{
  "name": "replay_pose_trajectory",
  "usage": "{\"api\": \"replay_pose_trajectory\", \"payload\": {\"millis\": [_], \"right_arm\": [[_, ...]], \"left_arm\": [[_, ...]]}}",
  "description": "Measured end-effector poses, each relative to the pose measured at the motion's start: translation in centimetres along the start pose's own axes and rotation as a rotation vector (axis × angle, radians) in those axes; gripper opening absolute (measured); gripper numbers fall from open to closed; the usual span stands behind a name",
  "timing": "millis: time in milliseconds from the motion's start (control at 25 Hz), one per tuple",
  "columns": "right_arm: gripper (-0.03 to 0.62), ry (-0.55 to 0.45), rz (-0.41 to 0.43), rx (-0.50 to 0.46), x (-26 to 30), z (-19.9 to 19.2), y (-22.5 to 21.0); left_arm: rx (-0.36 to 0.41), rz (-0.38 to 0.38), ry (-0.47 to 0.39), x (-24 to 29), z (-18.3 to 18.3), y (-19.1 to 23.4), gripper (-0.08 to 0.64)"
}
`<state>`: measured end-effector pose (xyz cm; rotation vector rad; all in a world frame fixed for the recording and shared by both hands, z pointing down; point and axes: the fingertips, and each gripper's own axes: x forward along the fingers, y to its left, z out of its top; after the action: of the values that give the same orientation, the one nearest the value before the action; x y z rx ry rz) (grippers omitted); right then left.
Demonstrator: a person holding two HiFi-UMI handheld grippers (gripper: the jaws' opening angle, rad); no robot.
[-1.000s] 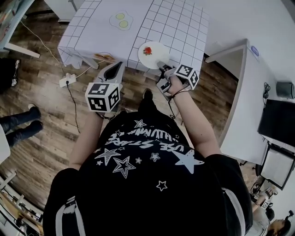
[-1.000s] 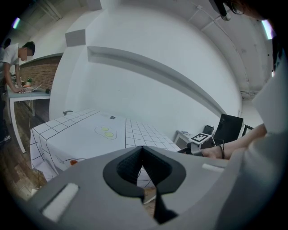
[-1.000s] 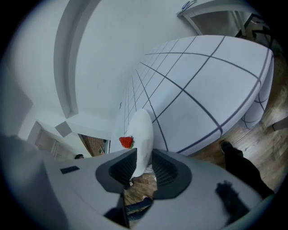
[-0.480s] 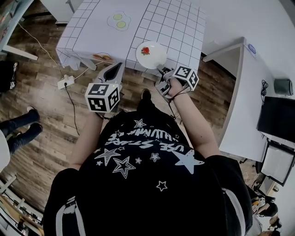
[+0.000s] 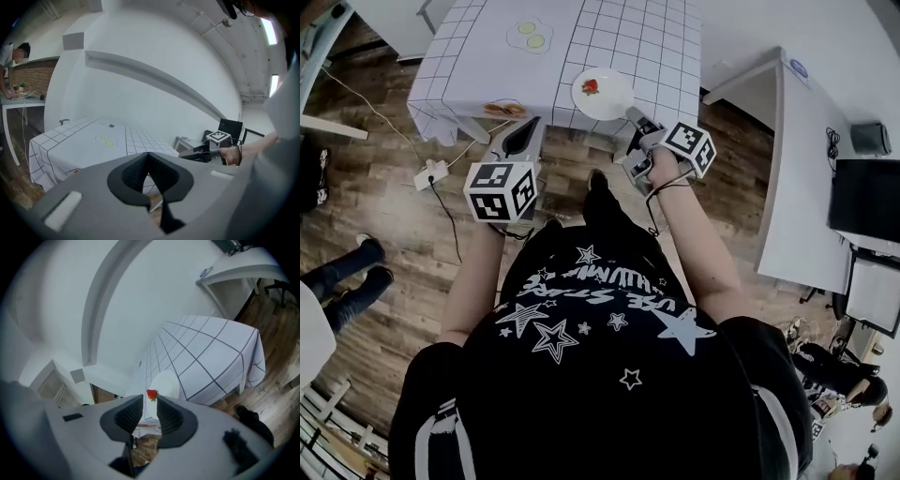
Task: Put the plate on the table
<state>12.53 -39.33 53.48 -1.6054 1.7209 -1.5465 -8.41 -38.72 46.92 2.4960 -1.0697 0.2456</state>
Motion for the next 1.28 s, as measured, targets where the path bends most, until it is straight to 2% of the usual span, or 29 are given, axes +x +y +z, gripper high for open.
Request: {"api": "replay_pose_trajectory", "payload": {"millis": [240, 440, 640, 840, 1120, 1280], "right_arm": [[0.031, -0.063, 0.102, -0.051, -2.8, -0.3, 3.4], [0.021, -0.065, 0.221, -0.059, -4.0, -1.3, 6.0], [0.023, -0.03, 0.262, -0.148, -4.9, -2.2, 7.0], [0.023, -0.013, 0.276, -0.208, -6.9, -2.2, 6.7], [0.023, 0.021, 0.298, -0.258, -12.0, -2.2, 4.2], [0.023, 0.057, 0.338, -0.335, -14.8, -2.7, 3.6]], "left_arm": [[0.018, 0.009, -0.017, -1.7, 0.6, 1.1, 0.008], [0.029, 0.003, -0.037, -3.1, 0.7, 0.4, 0.008], [0.007, 0.002, -0.033, -3.8, -0.1, -1.1, 0.008], [0.02, 0.007, -0.026, -3.9, -0.8, -3.7, 0.008], [0.023, 0.036, -0.041, -4.8, -2.4, -9.1, 0.008], [0.031, 0.071, -0.066, -6.5, -3.4, -12.5, 0.008]]}}
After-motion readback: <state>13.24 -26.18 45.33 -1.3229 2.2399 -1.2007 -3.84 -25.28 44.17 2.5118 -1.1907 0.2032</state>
